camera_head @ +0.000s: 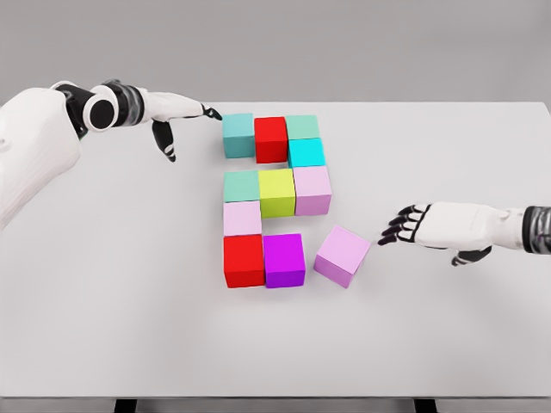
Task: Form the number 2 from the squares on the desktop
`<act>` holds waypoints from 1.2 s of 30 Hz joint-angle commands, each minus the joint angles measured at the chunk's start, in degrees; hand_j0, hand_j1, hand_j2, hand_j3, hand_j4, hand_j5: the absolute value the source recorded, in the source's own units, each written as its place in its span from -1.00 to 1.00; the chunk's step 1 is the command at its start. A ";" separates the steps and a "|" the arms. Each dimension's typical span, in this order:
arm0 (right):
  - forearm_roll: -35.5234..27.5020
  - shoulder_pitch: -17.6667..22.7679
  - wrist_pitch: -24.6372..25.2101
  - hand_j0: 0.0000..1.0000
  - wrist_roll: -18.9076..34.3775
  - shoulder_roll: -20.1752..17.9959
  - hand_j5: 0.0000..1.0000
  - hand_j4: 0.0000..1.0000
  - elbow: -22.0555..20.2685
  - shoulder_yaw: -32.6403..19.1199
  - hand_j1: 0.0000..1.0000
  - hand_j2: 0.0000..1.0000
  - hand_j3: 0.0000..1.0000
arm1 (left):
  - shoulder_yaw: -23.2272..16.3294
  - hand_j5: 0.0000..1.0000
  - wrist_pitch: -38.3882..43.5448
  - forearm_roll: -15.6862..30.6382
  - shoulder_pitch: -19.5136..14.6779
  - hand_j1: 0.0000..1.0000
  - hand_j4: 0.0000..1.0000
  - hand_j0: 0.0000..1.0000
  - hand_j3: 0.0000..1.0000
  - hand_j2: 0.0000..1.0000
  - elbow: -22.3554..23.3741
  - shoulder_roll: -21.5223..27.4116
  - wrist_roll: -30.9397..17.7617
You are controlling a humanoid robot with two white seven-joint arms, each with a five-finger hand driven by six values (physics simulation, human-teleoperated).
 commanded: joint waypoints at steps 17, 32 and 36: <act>-0.46 3.87 0.15 1.00 -0.02 -1.67 1.00 1.00 -4.86 -1.27 1.00 1.00 1.00 | 0.10 1.00 0.18 0.12 0.00 1.00 1.00 1.00 1.00 1.00 -0.95 0.41 0.11; -1.60 0.44 0.15 1.00 -0.02 0.52 1.00 1.00 -4.60 -0.57 1.00 1.00 1.00 | -0.08 1.00 -0.35 0.12 0.09 1.00 1.00 1.00 1.00 1.00 -2.19 0.59 0.11; -1.69 -0.26 0.15 1.00 -0.02 0.79 1.00 1.00 -4.51 -0.13 1.00 1.00 1.00 | -0.08 1.00 -0.35 0.12 0.18 1.00 1.00 1.00 1.00 1.00 -2.18 0.50 0.11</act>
